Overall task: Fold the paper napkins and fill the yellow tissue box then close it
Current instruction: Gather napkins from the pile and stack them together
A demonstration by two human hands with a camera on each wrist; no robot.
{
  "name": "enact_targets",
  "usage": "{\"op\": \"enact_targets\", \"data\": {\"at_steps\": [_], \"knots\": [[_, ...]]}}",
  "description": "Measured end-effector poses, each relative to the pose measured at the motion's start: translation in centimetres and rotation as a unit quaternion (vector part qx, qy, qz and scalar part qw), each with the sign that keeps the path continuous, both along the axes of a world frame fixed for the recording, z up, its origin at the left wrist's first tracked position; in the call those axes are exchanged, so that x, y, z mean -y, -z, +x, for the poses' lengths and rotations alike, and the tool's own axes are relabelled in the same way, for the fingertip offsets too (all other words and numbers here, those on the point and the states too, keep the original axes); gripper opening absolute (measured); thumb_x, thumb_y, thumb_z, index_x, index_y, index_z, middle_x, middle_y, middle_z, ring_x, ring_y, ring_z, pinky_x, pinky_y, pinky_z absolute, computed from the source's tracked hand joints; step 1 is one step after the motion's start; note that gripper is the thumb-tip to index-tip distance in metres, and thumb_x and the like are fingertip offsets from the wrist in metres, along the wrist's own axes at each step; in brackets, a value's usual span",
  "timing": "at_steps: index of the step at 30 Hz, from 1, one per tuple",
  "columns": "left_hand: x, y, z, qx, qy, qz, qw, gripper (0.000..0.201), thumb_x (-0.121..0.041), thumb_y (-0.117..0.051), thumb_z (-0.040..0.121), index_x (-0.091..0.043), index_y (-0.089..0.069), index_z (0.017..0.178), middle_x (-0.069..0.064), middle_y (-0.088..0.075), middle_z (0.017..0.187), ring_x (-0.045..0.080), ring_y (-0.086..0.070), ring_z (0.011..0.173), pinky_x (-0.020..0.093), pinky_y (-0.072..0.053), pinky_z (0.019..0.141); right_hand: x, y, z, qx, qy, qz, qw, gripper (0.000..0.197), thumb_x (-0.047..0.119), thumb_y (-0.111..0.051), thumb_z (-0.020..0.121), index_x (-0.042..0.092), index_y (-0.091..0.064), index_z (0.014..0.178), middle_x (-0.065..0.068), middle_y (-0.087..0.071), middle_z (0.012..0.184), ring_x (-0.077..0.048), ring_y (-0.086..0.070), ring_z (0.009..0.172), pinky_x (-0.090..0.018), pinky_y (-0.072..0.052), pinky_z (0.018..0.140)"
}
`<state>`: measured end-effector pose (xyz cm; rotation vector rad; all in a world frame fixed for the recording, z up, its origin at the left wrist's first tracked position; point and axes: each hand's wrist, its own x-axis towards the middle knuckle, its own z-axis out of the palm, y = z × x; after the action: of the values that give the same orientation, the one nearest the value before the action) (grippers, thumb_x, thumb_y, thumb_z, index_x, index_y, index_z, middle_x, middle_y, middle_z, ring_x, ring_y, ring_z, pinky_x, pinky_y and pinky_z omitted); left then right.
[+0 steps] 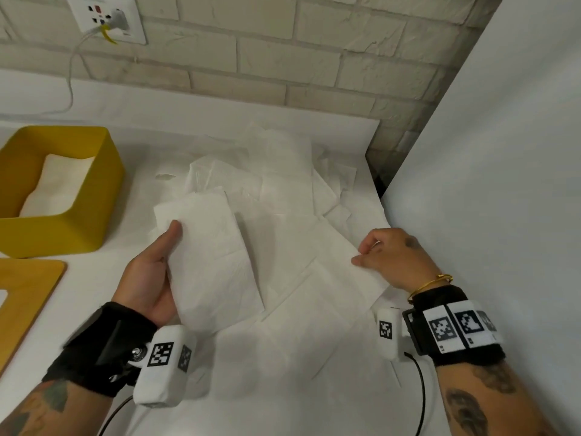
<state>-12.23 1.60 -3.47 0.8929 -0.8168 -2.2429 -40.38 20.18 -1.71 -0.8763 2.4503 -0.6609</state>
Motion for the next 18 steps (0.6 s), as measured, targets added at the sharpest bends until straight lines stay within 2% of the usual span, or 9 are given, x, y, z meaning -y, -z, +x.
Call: {"op": "enact_targets", "data": {"at_steps": [3,5,6,7,9,11,13,16,18], "knots": [[0.2,0.2,0.0,0.004,-0.008,0.000,1.000,0.042,-0.039,-0.047,0.103,-0.020,-0.084,0.094,0.005,-0.077,0.111,0.021,-0.076,0.094,0.035,-0.063,0.065,-0.9,-0.9,0.1,0.005,-0.013,-0.049,0.999,0.012,0.022,-0.082,0.083,0.017,-0.071,0.084,0.006,-0.068,0.084,-0.012,-0.063,0.083,-0.017,-0.042,0.064],[0.2,0.2,-0.1,0.005,-0.008,-0.002,1.000,0.041,-0.039,-0.048,0.102,-0.020,-0.083,0.096,0.006,-0.076,0.115,0.021,-0.076,0.097,0.036,-0.063,0.068,-1.0,-1.8,0.4,0.030,-0.015,-0.113,0.993,0.011,0.024,-0.082,0.083,0.019,-0.072,0.084,0.007,-0.071,0.087,-0.008,-0.064,0.083,-0.020,-0.046,0.072],[0.2,0.2,-0.2,0.004,-0.005,-0.003,1.000,0.041,-0.039,-0.047,0.102,-0.021,-0.084,0.095,0.006,-0.076,0.114,0.021,-0.076,0.096,0.036,-0.063,0.068,-0.9,-2.5,0.5,0.062,-0.010,-0.164,0.984,0.010,0.023,-0.081,0.083,0.020,-0.072,0.082,0.007,-0.074,0.089,-0.010,-0.067,0.085,-0.024,-0.049,0.078],[0.3,0.1,-0.4,0.002,0.000,-0.004,1.000,0.043,-0.039,-0.047,0.103,-0.020,-0.084,0.093,0.006,-0.077,0.112,0.022,-0.076,0.095,0.036,-0.063,0.066,-0.7,-3.3,0.7,0.106,-0.004,-0.219,0.970,0.011,0.020,-0.080,0.084,0.022,-0.071,0.079,0.006,-0.075,0.088,-0.013,-0.068,0.084,-0.029,-0.050,0.081],[0.3,-0.1,-0.6,-0.003,0.009,-0.005,1.000,0.045,-0.039,-0.045,0.103,-0.020,-0.084,0.090,0.006,-0.078,0.109,0.021,-0.077,0.092,0.034,-0.063,0.063,-0.4,-5.2,1.0,0.209,0.002,-0.320,0.924,0.014,0.013,-0.075,0.085,0.023,-0.067,0.079,0.001,-0.073,0.082,-0.016,-0.068,0.078,-0.034,-0.052,0.075],[0.4,-0.3,-0.8,-0.007,0.009,-0.010,1.000,0.044,-0.038,-0.046,0.103,-0.020,-0.084,0.091,0.006,-0.077,0.110,0.022,-0.077,0.093,0.035,-0.063,0.064,-0.1,-7.0,1.2,0.309,-0.022,-0.388,0.868,0.009,0.013,-0.069,0.082,0.018,-0.062,0.085,-0.003,-0.072,0.080,-0.016,-0.068,0.073,-0.030,-0.056,0.065],[0.6,-0.2,-0.7,-0.003,0.004,-0.006,1.000,0.041,-0.039,-0.049,0.100,-0.020,-0.084,0.093,0.007,-0.076,0.113,0.023,-0.076,0.096,0.037,-0.063,0.067,0.6,-7.7,1.4,0.356,-0.052,-0.417,0.835,0.013,0.012,-0.064,0.081,0.014,-0.058,0.092,-0.003,-0.072,0.081,-0.016,-0.069,0.073,-0.026,-0.056,0.062],[0.6,0.2,-0.4,0.009,-0.002,0.001,1.000,0.036,-0.040,-0.053,0.096,-0.020,-0.083,0.097,0.009,-0.075,0.118,0.025,-0.075,0.099,0.041,-0.063,0.075,2.5,-7.4,1.9,0.356,-0.069,-0.411,0.837,0.022,0.009,-0.065,0.081,0.012,-0.059,0.102,-0.003,-0.074,0.084,-0.017,-0.071,0.077,-0.026,-0.057,0.066],[0.5,0.3,-0.2,0.017,-0.003,0.000,1.000,0.036,-0.041,-0.055,0.093,-0.020,-0.081,0.106,0.009,-0.074,0.120,0.027,-0.073,0.105,0.045,-0.060,0.088,4.0,-6.7,2.3,0.355,-0.066,-0.402,0.841,0.031,0.008,-0.067,0.080,0.011,-0.061,0.111,-0.005,-0.075,0.090,-0.018,-0.071,0.080,-0.027,-0.058,0.070]]}}
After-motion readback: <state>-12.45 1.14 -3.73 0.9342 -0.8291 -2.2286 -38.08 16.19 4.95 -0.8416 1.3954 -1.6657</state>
